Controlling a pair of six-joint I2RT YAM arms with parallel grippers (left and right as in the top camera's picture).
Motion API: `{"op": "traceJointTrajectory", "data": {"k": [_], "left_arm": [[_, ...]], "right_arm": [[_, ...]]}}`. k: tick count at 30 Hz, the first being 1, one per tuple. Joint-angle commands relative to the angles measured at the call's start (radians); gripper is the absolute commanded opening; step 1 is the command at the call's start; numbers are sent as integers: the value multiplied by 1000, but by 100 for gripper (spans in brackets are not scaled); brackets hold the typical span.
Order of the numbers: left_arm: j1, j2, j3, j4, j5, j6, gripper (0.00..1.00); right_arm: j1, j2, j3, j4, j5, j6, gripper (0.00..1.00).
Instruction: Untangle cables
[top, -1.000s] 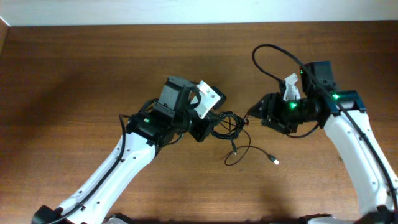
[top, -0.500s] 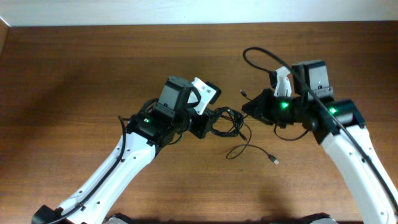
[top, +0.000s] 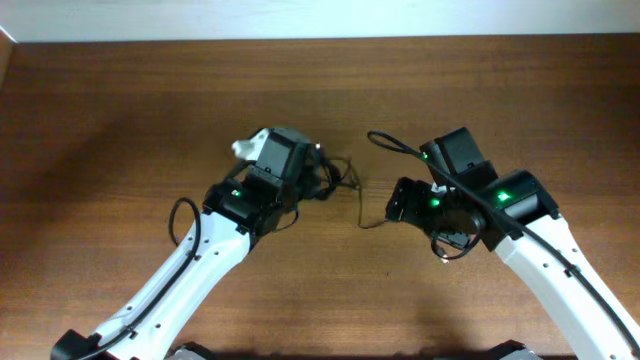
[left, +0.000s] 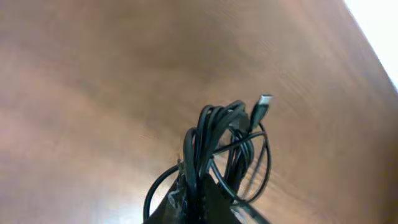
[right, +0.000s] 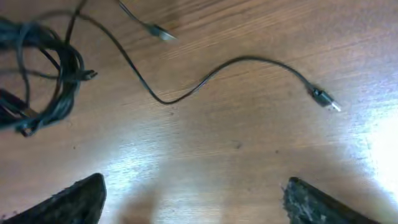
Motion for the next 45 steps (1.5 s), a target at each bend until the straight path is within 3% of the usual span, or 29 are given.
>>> {"op": "traceJointTrajectory", "data": {"k": [1, 2, 3, 4, 5, 6, 7, 8, 9, 11, 14, 15, 16, 17, 18, 19, 21, 25, 28, 29, 30, 32, 33, 36, 38, 39, 41, 42, 45], "left_arm": [[3, 2, 2, -137, 132, -680, 15], [3, 1, 2, -153, 188, -773, 16], [3, 1, 2, -153, 247, -829, 6], [3, 1, 2, -130, 301, -864, 0], [3, 1, 2, -126, 297, -864, 0], [3, 1, 2, -126, 267, -863, 0], [3, 1, 2, -151, 194, -803, 18], [3, 1, 2, -225, 20, -591, 65], [3, 1, 2, -275, -79, -416, 94], [3, 3, 0, -410, -125, -80, 99], [2, 13, -128, -404, -12, -40, 99], [2, 14, -189, -335, 65, 43, 87], [2, 14, -217, -258, 148, 164, 86], [2, 14, -241, -186, 203, 293, 92], [2, 16, -267, -148, 180, 294, 91], [2, 17, -311, -82, 177, 294, 84], [3, 29, -383, 39, 177, 280, 58], [3, 127, -389, 108, 166, 264, 54], [3, 226, -389, 151, 122, 232, 0], [3, 219, -386, 139, 150, 129, 0], [11, 204, -376, 131, 204, 64, 0], [97, 132, -366, 117, 459, -157, 0], [161, 100, -366, 117, 625, -287, 0], [287, 82, -366, 118, 1030, -588, 0], [314, 82, -366, 131, 1147, -687, 0], [318, 82, -366, 211, 1218, -747, 0], [318, 82, -366, 341, 1305, -839, 0], [318, 82, -366, 372, 1331, -864, 0], [318, 82, -366, 380, 1337, -864, 0]], "right_arm": [[5, -11, 8, -1, -97, 2, 100], [5, -11, 8, 0, -159, 2, 100], [5, -8, 7, 3, -221, 2, 97], [5, 9, 7, 8, -264, -5, 65], [5, 18, 5, 10, -265, -11, 55], [5, 23, 5, 14, -249, -15, 54], [5, 24, 5, 18, -187, -18, 55], [5, 24, 5, 8, -132, -19, 59], [5, 24, 5, -8, -114, -19, 60], [3, 24, 5, -28, -68, -30, 64], [-18, 24, 5, -43, -37, -30, 66], [-29, 24, 5, -53, -36, -31, 66], [-37, 24, 5, -52, -36, -40, 66], [-47, 24, 5, -53, -36, -53, 66], [-50, 24, 5, -53, -36, -56, 66], [-50, 24, 5, -53, -36, -56, 66], [-50, 24, 5, -53, -36, -56, 66], [-50, 24, 5, -53, -36, -56, 66], [-50, 24, 5, -64, -36, -61, 66], [-49, 24, 5, -68, -36, -64, 66], [-48, 24, 5, -89, -54, -80, 52], [-50, 24, 5, -89, -359, -323, 51], [-50, 24, 5, -103, -457, -522, 51], [-130, -23, 43, -257, -275, -578, 53], [-207, -147, 70, -283, -288, -628, 61], [-219, -231, 24, -218, -339, -623, 67], [-217, -332, -158, -17, -357, -541, 67], [-217, -352, -279, 129, -456, -531, 54], [-187, -330, -393, 384, -564, -636, 44]]}}
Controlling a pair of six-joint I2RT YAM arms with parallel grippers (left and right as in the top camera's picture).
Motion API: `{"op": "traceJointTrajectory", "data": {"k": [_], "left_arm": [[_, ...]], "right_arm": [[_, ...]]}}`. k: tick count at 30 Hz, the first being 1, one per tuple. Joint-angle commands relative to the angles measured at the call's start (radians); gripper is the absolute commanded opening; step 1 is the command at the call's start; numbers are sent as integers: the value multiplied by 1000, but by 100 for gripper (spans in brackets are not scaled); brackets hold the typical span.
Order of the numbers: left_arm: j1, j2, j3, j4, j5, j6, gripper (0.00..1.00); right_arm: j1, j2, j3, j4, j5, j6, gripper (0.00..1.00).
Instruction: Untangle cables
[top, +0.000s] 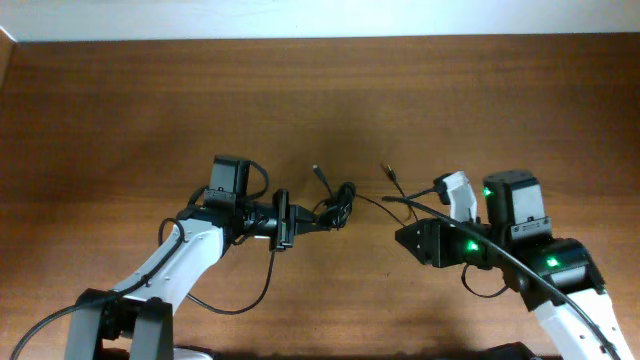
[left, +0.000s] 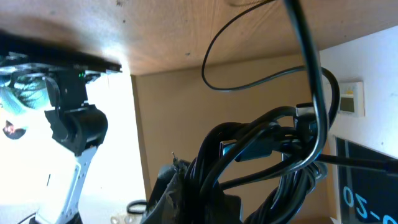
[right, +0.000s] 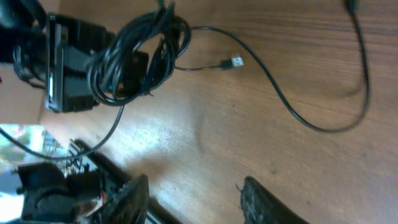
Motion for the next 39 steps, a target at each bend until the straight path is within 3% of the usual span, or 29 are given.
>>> {"op": "traceJointTrajectory", "data": {"k": [1, 3, 4, 6, 9, 11, 16, 21, 26, 28, 32, 34, 39], "left_arm": [[6, -13, 4, 3, 58, -39, 0], [6, -13, 4, 3, 22, -39, 0], [6, -13, 4, 3, 0, -39, 0], [6, -13, 4, 3, -19, -38, 0], [6, -13, 4, 3, -52, -37, 0], [6, -13, 4, 3, -53, -37, 0], [6, -13, 4, 3, -82, -10, 0], [6, -13, 4, 3, -86, -6, 0], [6, -13, 4, 3, -86, -6, 0], [6, -13, 4, 3, -86, -6, 0], [6, -13, 4, 3, -86, -6, 0], [6, -13, 4, 3, -86, 28, 0], [6, -13, 4, 3, -63, 39, 0]], "right_arm": [[95, 22, -19, 122, -91, -84, 43], [275, 74, -19, 237, 45, -76, 40], [353, 108, -18, 291, 179, 16, 38], [426, 152, -18, 381, 265, 182, 33], [494, 218, -18, 517, 291, 263, 30], [494, 237, -18, 566, 293, 315, 19], [494, 230, -9, 555, 388, 315, 25], [483, 173, 55, 365, 489, 316, 31], [443, 241, 55, 387, 393, 316, 29], [440, 328, 55, 449, 270, 341, 18], [440, 331, 55, 509, 169, 342, 19], [435, 344, 55, 519, 181, 338, 27], [328, 459, 55, 643, -16, 321, 20]]}}
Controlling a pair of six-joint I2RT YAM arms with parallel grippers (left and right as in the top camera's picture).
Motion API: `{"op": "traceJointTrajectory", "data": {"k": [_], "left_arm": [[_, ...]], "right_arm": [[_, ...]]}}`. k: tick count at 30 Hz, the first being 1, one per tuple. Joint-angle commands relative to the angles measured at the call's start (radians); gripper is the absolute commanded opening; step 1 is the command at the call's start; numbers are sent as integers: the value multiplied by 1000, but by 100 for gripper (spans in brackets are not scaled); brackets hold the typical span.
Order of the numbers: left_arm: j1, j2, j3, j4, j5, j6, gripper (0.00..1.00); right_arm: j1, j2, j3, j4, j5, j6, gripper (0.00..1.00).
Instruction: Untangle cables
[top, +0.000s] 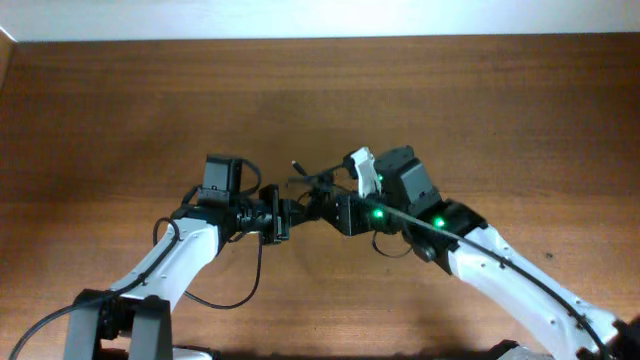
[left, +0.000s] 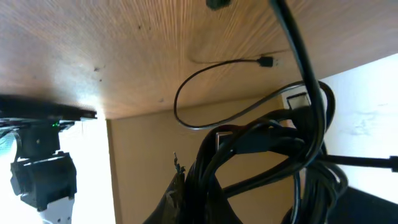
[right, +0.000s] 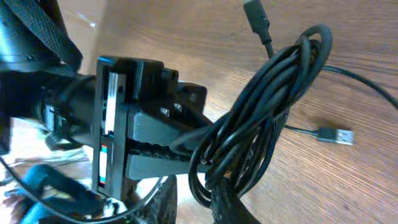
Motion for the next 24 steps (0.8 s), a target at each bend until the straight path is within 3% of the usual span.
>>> {"op": "traceJointTrajectory", "data": {"k": [1, 4, 6, 8, 9, 10, 11, 13, 16, 18, 19, 20, 23, 24], "left_arm": [[-27, -14, 5, -2, 153, 40, 0], [-27, -14, 5, -2, 183, 40, 0], [-27, -14, 5, -2, 179, 40, 0], [-27, -14, 5, -2, 167, 62, 0], [-27, -14, 5, -2, 56, 71, 0], [-27, -14, 5, -1, -28, 74, 0], [-27, -14, 5, -2, -179, 116, 0], [-27, -14, 5, 19, -323, 146, 0], [-27, -14, 5, 380, -236, 347, 0], [-28, -14, 5, 550, -193, 385, 0], [-28, -14, 5, 534, -179, 315, 0], [-28, -14, 5, 497, -176, 275, 0], [-47, -14, 5, 270, -122, 73, 0], [-56, -14, 5, 246, -124, 59, 0]], "right_arm": [[-33, 47, 13, 39, -100, -33, 21], [-32, 111, 13, 75, -84, -87, 23], [-32, 138, 13, 72, 24, -87, 9], [-33, 137, 14, 74, -41, -127, 4], [-33, 112, 14, 62, -160, -192, 4], [-33, 84, 14, 29, -151, -192, 4], [-33, 7, 14, -47, -116, -220, 4], [-32, -137, 14, -238, 77, -237, 4], [-28, -250, 14, -510, 432, -231, 4], [-30, -249, 14, -565, 436, -206, 4], [-30, -249, 14, -532, 384, -208, 19], [-30, -249, 14, -478, 350, -211, 40], [6, -213, 14, -317, 323, -209, 45], [43, -185, 14, -276, 331, -205, 45]]}}
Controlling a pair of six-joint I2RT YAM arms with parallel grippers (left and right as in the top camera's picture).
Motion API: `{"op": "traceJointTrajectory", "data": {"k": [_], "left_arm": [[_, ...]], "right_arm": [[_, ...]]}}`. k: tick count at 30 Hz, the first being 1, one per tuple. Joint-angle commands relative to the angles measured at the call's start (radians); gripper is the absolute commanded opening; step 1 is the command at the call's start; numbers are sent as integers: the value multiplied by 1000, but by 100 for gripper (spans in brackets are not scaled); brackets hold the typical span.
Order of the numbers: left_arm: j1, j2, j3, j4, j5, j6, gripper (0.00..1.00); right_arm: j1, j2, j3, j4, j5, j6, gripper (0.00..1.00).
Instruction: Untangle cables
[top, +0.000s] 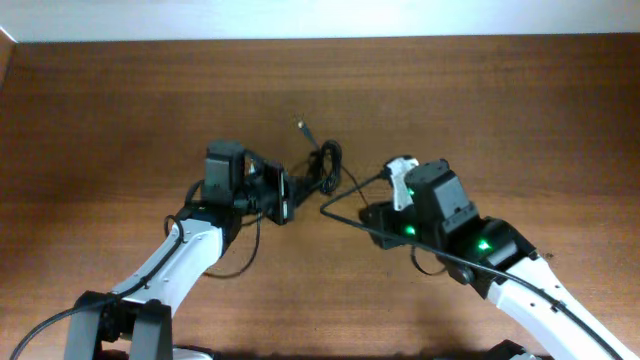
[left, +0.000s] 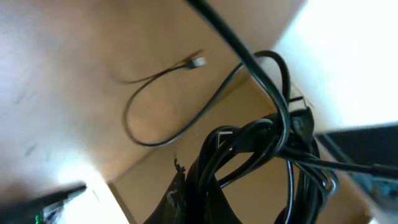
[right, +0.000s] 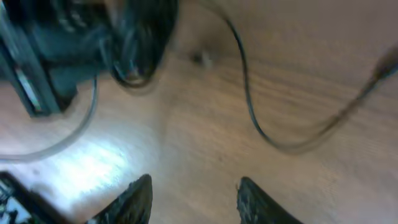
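Note:
A black cable bundle (top: 326, 170) is held off the table, with my left gripper (top: 287, 196) shut on it from the side. In the left wrist view the coils (left: 264, 158) rise out of the closed jaws of the left gripper (left: 194, 194). A loose strand (right: 261, 121) runs from the bundle (right: 138, 46) in a bend across the wood. One plug end (top: 302, 126) sticks out beyond the bundle. My right gripper (right: 196, 190) hovers to the right of the bundle, open, with only bare table between its fingers (right: 138, 198). Overhead, the right gripper (top: 372, 216) is a short way from the bundle.
The brown wooden table (top: 520, 100) runs up to a pale wall at the far edge. A second plug (left: 198, 61) on a curved strand lies on the wood. The arms' own grey leads hang beside the left arm (top: 245, 250).
My right gripper was pressed up close to the bundle. It now stands back to the right, open and empty. The left gripper still holds the bundle, slightly farther up the table.
First my left gripper held the bundle low over the table while the right stood open at the right. Then the left arm held the bundle out sideways, with the right farther off. The right gripper was then at the bundle, and now stands back, open.

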Motion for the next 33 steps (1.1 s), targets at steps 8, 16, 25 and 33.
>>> {"op": "traceJointTrajectory", "data": {"k": [8, 16, 25, 33], "left_arm": [[-27, -6, 0, -48, 102, -111, 0], [-27, -6, 0, -113, 300, -81, 0], [-26, -6, 0, -110, 165, -74, 0], [-26, -6, 0, -110, 141, -210, 0]], "right_arm": [[193, 127, 6, 189, 342, 188, 38], [192, 182, 6, 227, 475, 188, 32], [119, 162, 154, -19, 460, 174, 51], [119, 227, 222, -319, 195, 372, 57]]}}
